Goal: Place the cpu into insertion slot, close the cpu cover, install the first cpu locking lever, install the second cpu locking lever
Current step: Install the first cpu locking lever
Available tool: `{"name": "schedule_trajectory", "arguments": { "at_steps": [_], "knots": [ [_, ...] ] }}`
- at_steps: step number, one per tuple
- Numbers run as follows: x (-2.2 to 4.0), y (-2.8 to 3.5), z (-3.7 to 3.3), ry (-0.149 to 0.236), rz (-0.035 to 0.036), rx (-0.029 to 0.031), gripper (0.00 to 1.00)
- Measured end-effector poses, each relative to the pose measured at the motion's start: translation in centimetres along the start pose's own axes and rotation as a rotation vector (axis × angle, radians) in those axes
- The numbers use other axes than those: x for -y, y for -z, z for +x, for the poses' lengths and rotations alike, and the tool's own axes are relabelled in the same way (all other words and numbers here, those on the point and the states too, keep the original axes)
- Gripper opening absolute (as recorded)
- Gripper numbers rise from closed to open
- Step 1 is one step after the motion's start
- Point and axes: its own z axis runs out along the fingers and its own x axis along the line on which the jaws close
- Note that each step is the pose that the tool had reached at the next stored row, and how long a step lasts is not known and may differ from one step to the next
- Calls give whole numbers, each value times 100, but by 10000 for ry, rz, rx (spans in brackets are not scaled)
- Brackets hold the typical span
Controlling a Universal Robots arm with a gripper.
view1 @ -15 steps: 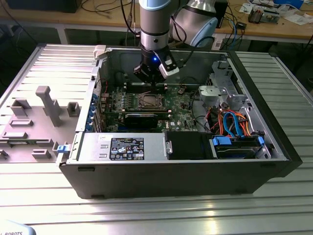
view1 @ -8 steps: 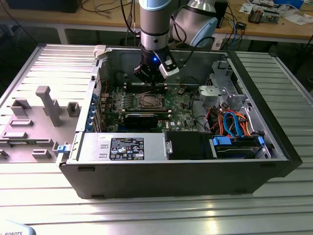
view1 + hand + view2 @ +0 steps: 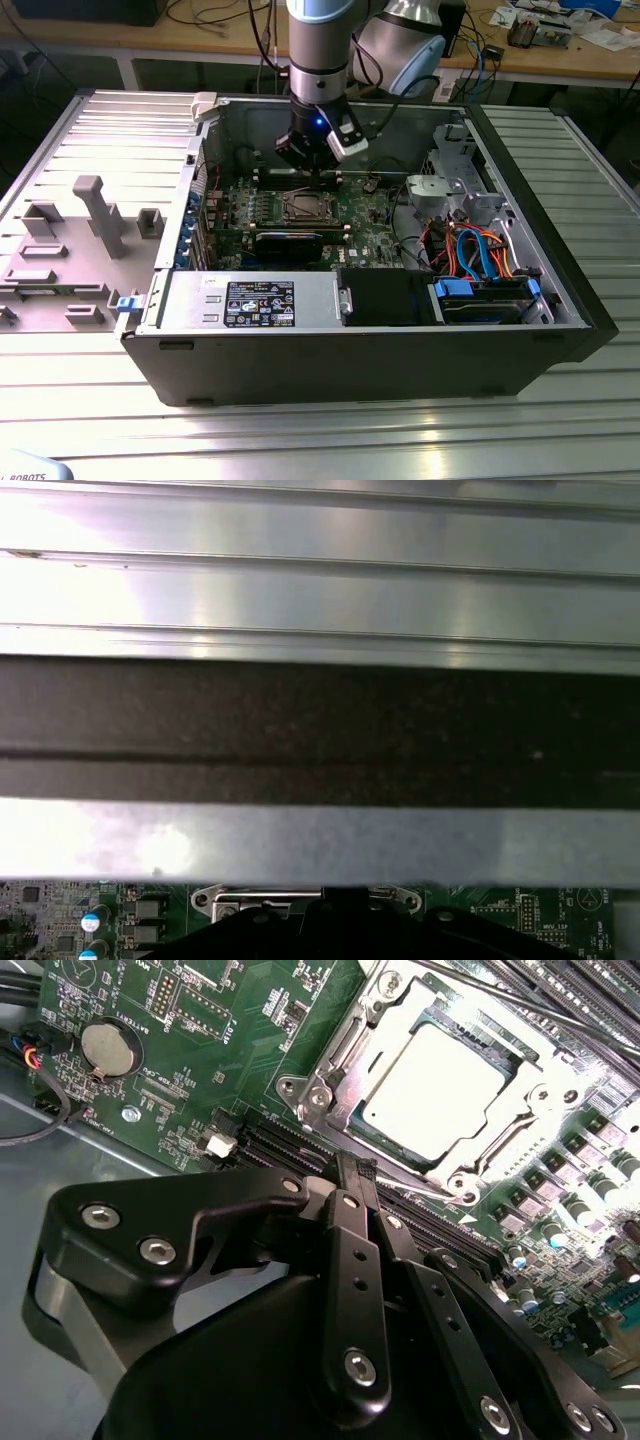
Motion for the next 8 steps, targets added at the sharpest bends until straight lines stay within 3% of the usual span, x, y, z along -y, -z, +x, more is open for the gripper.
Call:
{"name": "schedule_trajectory", "arguments": {
  "at_steps": [8],
  "knots": [
    [4, -89, -6, 2, 1, -3, 11]
  ]
}}
